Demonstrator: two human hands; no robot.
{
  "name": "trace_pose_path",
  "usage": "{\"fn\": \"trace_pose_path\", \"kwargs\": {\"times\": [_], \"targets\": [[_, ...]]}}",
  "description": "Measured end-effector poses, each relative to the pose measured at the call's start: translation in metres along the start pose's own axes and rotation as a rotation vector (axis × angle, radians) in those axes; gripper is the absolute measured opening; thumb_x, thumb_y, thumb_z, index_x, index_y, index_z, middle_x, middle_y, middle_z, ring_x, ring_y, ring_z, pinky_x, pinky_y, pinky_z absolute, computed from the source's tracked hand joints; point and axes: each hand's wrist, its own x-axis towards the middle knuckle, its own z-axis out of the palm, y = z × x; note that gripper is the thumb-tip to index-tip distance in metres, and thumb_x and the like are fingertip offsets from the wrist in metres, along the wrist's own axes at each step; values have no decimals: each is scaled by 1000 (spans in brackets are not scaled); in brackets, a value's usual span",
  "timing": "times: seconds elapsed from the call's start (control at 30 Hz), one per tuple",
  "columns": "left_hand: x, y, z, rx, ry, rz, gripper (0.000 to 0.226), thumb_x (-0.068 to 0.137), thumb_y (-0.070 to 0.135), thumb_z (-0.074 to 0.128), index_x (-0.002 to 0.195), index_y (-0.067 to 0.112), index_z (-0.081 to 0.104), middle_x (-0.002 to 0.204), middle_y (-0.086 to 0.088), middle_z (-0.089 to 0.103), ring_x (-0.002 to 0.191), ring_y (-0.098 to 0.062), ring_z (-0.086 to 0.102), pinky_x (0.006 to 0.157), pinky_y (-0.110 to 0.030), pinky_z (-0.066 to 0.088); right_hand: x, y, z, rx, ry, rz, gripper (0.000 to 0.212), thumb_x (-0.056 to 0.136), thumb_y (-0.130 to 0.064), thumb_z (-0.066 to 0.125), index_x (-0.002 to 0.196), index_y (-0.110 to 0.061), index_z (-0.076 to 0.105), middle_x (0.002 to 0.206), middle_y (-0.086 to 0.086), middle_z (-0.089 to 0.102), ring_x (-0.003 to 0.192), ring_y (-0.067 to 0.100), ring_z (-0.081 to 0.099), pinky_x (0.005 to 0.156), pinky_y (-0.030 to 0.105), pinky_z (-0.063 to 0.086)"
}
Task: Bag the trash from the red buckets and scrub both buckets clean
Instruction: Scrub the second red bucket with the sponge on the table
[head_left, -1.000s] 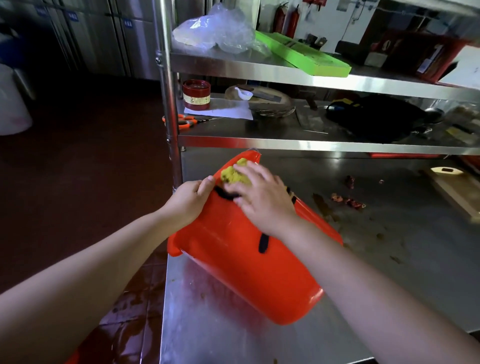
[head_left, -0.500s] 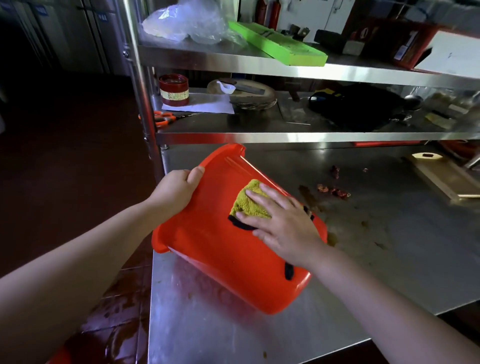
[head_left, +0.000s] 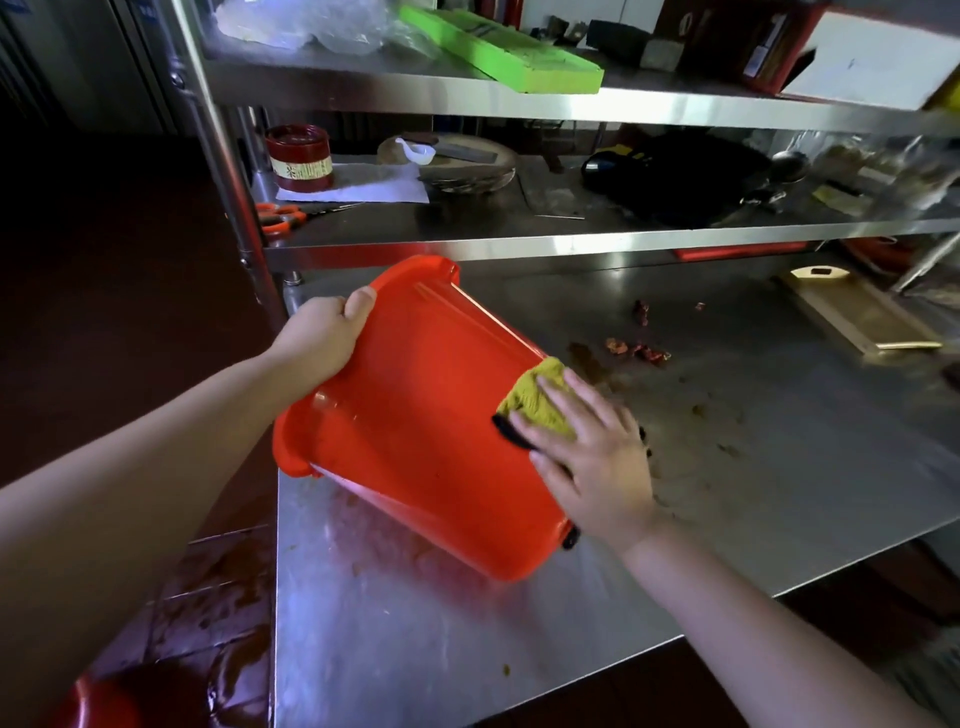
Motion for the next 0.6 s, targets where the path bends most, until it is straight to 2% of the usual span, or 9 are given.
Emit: {"fn": "trace_pose_path", "kwargs": {"times": [0.07, 0.13, 0.17, 0.3, 0.37, 0.43, 0.47, 0.53, 0.6], "targets": [[1, 3, 1, 8, -8, 18, 57, 96, 54, 28, 80, 9, 60, 73, -7, 59, 72, -26, 58, 66, -33, 45, -19, 0, 5, 17, 31, -108, 34, 88, -33, 54, 119, -35, 65, 135, 4, 55, 133, 30, 41, 95, 42, 35], [4, 3, 1, 15, -19, 22, 56, 96, 53, 29, 85, 8, 61, 78, -8, 60, 75, -27, 59, 73, -35, 47, -19, 13, 5, 68, 17, -176, 33, 88, -34, 53, 118, -35, 65, 134, 4, 56, 132, 29, 41, 96, 40, 34], [6, 4, 1, 14, -24, 17, 57, 96, 54, 29, 90, 7, 62, 83, -10, 62, 78, -27, 60, 78, -37, 48, -13, 21, 4, 105, -1, -135, 33, 88, -35, 52, 119, -35, 65, 135, 3, 55, 132, 27, 40, 98, 38, 33], [12, 9, 5, -16, -27, -10, 59, 96, 55, 27, 94, 5, 59, 96, -12, 62, 87, -28, 59, 84, -38, 46, 20, 50, 2, 489, -55, 507, 33, 93, -31, 52, 126, -37, 57, 146, -2, 40, 136, 10, 29, 110, 26, 22], [12, 13, 7, 26, -8, -3, 55, 97, 52, 24, 95, 8, 56, 97, -12, 58, 89, -29, 55, 83, -36, 42, 26, 56, 3, 557, -109, 666, 34, 95, -30, 51, 127, -39, 56, 149, -6, 35, 139, 9, 26, 111, 25, 20], [11, 16, 6, 92, 4, 4, 56, 98, 51, 21, 97, 6, 56, 95, -13, 56, 87, -29, 53, 81, -36, 40, 23, 49, 4, 479, -97, 634, 34, 95, -31, 50, 128, -40, 55, 149, -5, 35, 139, 10, 24, 111, 27, 21], [12, 16, 4, 121, 6, 3, 57, 98, 51, 20, 97, 6, 56, 94, -14, 56, 87, -30, 53, 81, -36, 40, 18, 41, 3, 416, -84, 585, 34, 95, -32, 50, 128, -40, 55, 148, -4, 37, 139, 12, 25, 113, 34, 24], [14, 15, 1, 157, 5, 11, 58, 98, 51, 19, 97, 7, 57, 97, -15, 59, 90, -32, 55, 82, -37, 42, 4, 21, 2, 258, -36, 412, 35, 93, -37, 47, 128, -39, 56, 144, 1, 44, 137, 20, 30, 108, 45, 33], [16, 16, 0, 191, 7, 39, 61, 98, 51, 19, 104, 6, 60, 103, -16, 60, 97, -34, 56, 88, -39, 43, -13, -1, 1, 101, -7, 198, 37, 90, -39, 48, 125, -38, 59, 140, 2, 50, 136, 25, 35, 98, 44, 35]]}}
